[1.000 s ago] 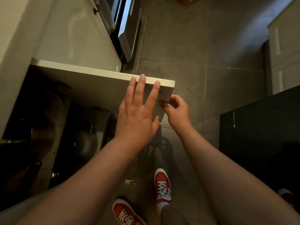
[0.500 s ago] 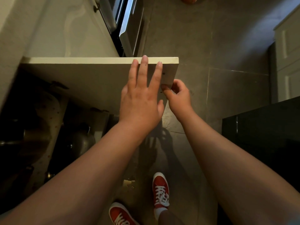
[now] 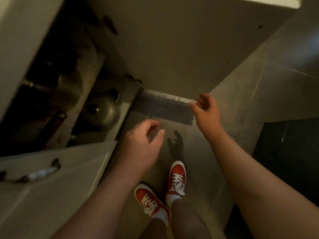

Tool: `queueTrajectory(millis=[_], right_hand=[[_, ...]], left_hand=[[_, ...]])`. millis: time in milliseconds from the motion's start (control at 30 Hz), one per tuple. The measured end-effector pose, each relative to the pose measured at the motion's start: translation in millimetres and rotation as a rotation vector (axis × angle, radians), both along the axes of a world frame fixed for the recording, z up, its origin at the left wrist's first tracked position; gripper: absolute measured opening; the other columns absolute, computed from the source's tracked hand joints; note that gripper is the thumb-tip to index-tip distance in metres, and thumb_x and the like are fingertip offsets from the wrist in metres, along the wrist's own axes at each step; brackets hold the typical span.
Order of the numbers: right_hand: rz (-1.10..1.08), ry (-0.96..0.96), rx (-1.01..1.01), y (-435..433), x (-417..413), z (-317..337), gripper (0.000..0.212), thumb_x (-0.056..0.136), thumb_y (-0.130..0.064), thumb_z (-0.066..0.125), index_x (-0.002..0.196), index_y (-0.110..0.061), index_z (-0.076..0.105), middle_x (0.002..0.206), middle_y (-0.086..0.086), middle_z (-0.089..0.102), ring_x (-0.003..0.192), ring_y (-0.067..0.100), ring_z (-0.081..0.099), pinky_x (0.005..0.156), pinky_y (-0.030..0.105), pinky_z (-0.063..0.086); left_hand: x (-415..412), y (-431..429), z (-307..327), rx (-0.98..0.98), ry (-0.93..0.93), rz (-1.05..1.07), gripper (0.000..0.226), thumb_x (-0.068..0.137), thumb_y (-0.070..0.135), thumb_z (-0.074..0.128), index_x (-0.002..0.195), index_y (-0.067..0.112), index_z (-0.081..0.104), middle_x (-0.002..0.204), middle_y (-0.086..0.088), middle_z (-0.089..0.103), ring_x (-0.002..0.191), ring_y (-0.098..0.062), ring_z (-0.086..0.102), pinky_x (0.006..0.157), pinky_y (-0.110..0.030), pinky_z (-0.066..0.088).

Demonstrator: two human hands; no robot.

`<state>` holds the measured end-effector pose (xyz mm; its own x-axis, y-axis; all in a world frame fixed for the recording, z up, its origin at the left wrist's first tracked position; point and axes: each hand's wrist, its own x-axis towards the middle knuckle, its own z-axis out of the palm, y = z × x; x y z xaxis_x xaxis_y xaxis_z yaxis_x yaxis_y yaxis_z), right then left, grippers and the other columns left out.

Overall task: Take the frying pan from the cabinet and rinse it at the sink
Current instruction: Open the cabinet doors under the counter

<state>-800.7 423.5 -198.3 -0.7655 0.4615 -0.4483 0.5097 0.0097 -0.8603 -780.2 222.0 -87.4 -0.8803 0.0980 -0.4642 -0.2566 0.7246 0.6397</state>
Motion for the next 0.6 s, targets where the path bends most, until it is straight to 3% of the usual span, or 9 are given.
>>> queueTrajectory(millis=[167, 233, 267, 367, 533, 600], right_hand=[[0.224, 0.013, 0.021, -39, 22, 8, 0.038, 0.087, -0.011, 0.073, 0.123, -0.010, 0.060, 0.115, 0.009, 0.069, 0.106, 0.015, 0.066, 0.094, 0.027, 0.054], [0.511, 0.022, -0.033, -158, 31, 15, 0.037, 0.087, -0.003, 0.072, 0.122, -0.005, 0.061, 0.113, 0.013, 0.068, 0.101, 0.017, 0.066, 0.087, 0.018, 0.054], [0.541, 0.030, -0.047, -165, 29, 20, 0.036, 0.087, -0.002, 0.071, 0.122, -0.004, 0.061, 0.114, 0.013, 0.068, 0.101, 0.017, 0.065, 0.085, 0.017, 0.053], [0.681, 0.056, -0.032, -193, 29, 22, 0.036, 0.088, -0.006, 0.070, 0.123, -0.008, 0.062, 0.113, 0.004, 0.067, 0.103, 0.013, 0.063, 0.083, 0.019, 0.051], [0.903, 0.060, -0.009, -263, 16, 39, 0.045, 0.086, -0.009, 0.070, 0.129, -0.019, 0.061, 0.121, 0.002, 0.067, 0.113, 0.014, 0.061, 0.096, 0.032, 0.052], [0.984, 0.072, -0.009, -283, 9, 43, 0.050, 0.086, -0.008, 0.069, 0.133, -0.020, 0.058, 0.127, 0.003, 0.065, 0.116, 0.014, 0.060, 0.098, 0.035, 0.051]], left_hand=[[37, -38, -19, 0.069, -0.077, 0.250, 0.016, 0.091, 0.030, 0.064, 0.104, 0.038, 0.061, 0.097, 0.019, 0.067, 0.089, 0.020, 0.056, 0.062, 0.000, 0.044], [85, -139, -18, 0.103, -0.044, 0.542, 0.019, 0.091, 0.028, 0.065, 0.108, 0.036, 0.062, 0.100, 0.019, 0.066, 0.091, 0.017, 0.057, 0.064, -0.003, 0.046], [87, -143, -25, 0.118, -0.041, 0.582, 0.023, 0.090, 0.029, 0.065, 0.111, 0.036, 0.061, 0.102, 0.019, 0.065, 0.092, 0.013, 0.058, 0.064, -0.007, 0.046], [95, -155, -27, 0.112, -0.040, 0.683, 0.027, 0.089, 0.031, 0.066, 0.115, 0.038, 0.058, 0.104, 0.020, 0.064, 0.091, 0.012, 0.059, 0.065, -0.010, 0.045], [97, -184, -20, 0.181, 0.006, 0.882, 0.040, 0.088, 0.032, 0.068, 0.123, 0.037, 0.050, 0.104, 0.024, 0.059, 0.087, 0.023, 0.055, 0.052, 0.002, 0.043], [96, -189, -15, 0.181, 0.055, 0.937, 0.047, 0.085, 0.032, 0.070, 0.126, 0.038, 0.047, 0.108, 0.026, 0.056, 0.093, 0.016, 0.058, 0.052, -0.003, 0.045]])
